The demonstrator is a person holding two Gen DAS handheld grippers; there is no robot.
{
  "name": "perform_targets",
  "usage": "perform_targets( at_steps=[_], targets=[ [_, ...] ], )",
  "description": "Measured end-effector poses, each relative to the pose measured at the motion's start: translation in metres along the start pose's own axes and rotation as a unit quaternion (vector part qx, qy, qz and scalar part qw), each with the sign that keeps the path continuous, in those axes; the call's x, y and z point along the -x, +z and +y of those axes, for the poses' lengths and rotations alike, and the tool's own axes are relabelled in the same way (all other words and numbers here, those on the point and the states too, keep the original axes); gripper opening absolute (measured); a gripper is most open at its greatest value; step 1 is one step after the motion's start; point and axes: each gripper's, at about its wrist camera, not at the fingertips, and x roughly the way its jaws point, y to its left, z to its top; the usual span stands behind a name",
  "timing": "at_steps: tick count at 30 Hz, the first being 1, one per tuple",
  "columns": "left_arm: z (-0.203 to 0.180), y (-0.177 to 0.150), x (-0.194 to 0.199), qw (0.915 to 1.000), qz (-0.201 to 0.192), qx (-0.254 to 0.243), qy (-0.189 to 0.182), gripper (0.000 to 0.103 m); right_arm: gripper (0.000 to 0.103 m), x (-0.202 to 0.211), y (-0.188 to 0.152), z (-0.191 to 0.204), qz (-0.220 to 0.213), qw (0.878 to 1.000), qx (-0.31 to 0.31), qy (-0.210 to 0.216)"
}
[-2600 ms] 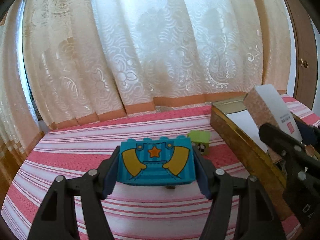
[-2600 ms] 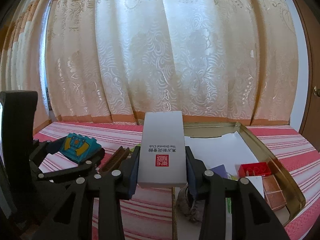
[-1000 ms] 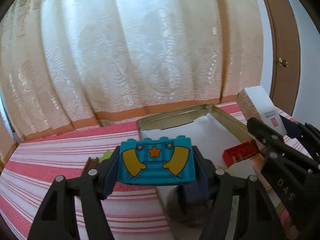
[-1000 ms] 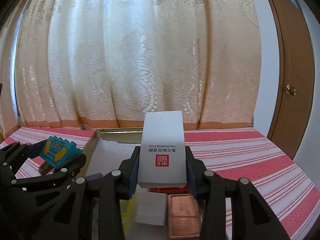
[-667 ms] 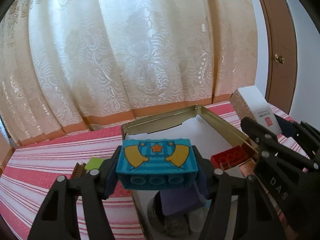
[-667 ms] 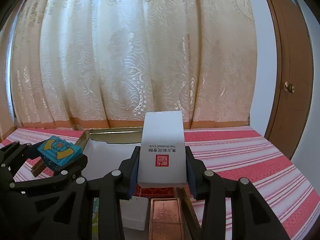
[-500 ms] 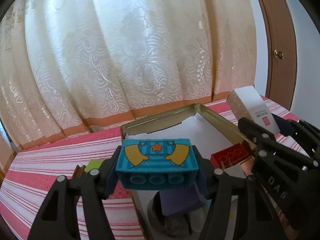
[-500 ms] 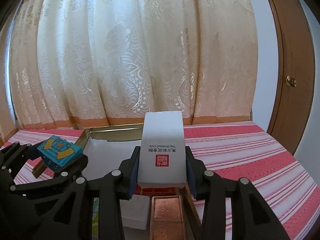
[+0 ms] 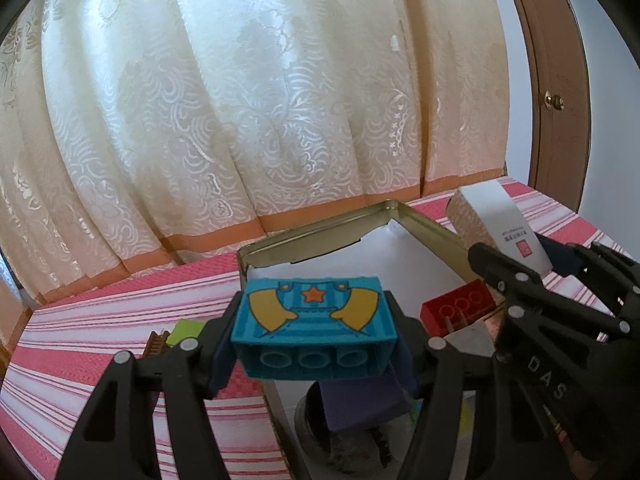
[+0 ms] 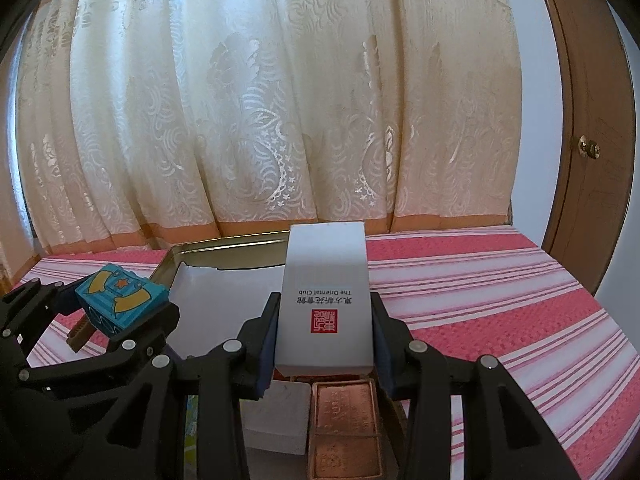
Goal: Organize rigid objects
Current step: 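Lower the blue brick with the left gripper while the right gripper lowers the white box into the gold box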
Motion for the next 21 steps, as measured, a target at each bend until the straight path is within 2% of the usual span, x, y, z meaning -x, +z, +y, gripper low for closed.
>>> perform_targets(
  at_steps=[6,12,21],
  targets=[
    [-0.001,0.0,-0.002,0.9999,0.01,0.0,-0.01,0.064,0.044,-0.003,-0.001,-0.004,0.006,1.0,-0.013,0.002],
    [-0.013,-0.001,-0.008,0.9992,0.024,-0.032,-0.002,0.064,0.044,-0.005,-0.001,0.002,0.011,1.0,-0.003,0.016],
    [-0.018,-0.002,-0.015,0.9982,0.042,-0.042,0.005,0.064,0.044,-0.012,-0.001,0.007,0.03,0.999,-0.004,0.034]
  ],
)
